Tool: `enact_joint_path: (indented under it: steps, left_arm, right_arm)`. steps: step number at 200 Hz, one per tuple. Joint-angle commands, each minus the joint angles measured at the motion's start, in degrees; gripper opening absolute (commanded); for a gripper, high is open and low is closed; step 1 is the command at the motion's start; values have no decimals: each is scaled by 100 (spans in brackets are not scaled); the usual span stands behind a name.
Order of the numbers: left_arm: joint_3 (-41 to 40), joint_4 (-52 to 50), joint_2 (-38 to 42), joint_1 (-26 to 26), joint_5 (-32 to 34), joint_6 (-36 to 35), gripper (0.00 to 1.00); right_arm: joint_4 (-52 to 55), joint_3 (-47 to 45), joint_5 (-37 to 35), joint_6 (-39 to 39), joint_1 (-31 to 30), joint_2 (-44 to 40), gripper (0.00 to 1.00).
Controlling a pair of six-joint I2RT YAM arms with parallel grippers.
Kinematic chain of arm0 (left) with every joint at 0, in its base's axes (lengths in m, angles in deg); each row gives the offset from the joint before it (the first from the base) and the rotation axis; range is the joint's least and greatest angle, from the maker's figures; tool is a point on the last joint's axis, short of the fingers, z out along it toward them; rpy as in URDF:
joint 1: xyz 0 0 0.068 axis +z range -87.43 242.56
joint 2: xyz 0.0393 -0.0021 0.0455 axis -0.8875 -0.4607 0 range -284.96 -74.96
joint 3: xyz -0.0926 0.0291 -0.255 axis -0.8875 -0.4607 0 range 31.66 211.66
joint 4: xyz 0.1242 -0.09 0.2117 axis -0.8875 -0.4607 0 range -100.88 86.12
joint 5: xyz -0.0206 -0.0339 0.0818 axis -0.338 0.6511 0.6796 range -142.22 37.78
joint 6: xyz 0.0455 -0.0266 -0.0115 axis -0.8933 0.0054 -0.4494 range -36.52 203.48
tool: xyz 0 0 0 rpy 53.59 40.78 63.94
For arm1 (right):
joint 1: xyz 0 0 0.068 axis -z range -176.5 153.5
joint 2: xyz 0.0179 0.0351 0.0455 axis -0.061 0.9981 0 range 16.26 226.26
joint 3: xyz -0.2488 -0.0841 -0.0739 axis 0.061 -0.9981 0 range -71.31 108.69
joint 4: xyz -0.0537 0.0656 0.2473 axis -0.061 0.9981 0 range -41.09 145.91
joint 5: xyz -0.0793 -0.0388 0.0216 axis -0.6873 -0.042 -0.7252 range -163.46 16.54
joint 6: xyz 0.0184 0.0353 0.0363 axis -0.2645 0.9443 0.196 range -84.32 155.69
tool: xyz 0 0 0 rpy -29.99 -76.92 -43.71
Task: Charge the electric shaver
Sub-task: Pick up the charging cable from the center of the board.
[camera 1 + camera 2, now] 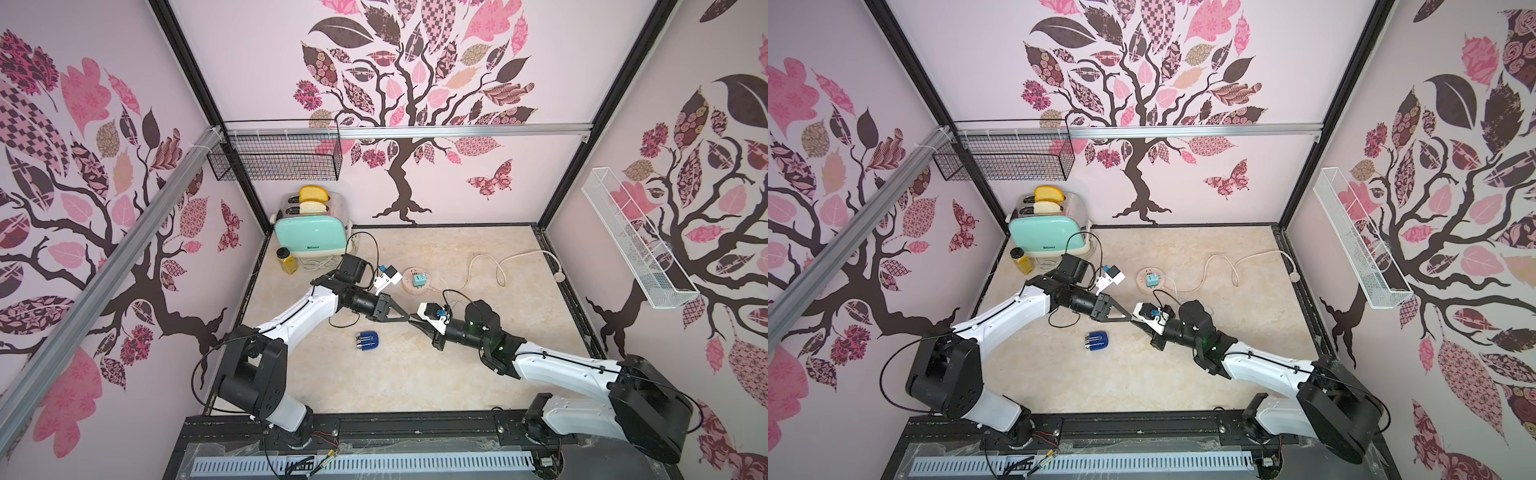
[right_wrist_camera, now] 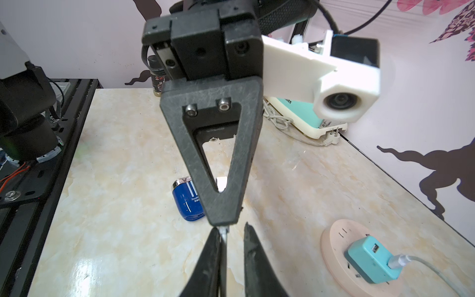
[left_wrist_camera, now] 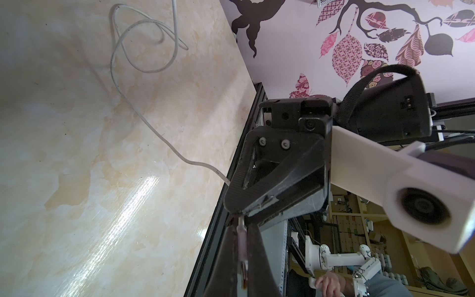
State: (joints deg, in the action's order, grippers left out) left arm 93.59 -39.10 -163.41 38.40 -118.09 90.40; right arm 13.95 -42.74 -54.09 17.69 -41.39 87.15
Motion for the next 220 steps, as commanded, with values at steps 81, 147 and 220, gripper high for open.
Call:
enact_joint_path:
  steps: [81, 147, 220]
  left_arm:
    - [83, 42, -112, -25, -111, -83, 0]
    - [78, 28, -90, -23, -93, -87, 0]
    - [253, -972, 1098, 931, 1036, -692, 80]
  right_arm:
    - [-123, 201, -21, 66, 15, 8, 14]
    - [-93, 193, -8, 60, 15, -22, 0]
    - [1260, 306, 30, -243, 97, -383, 0]
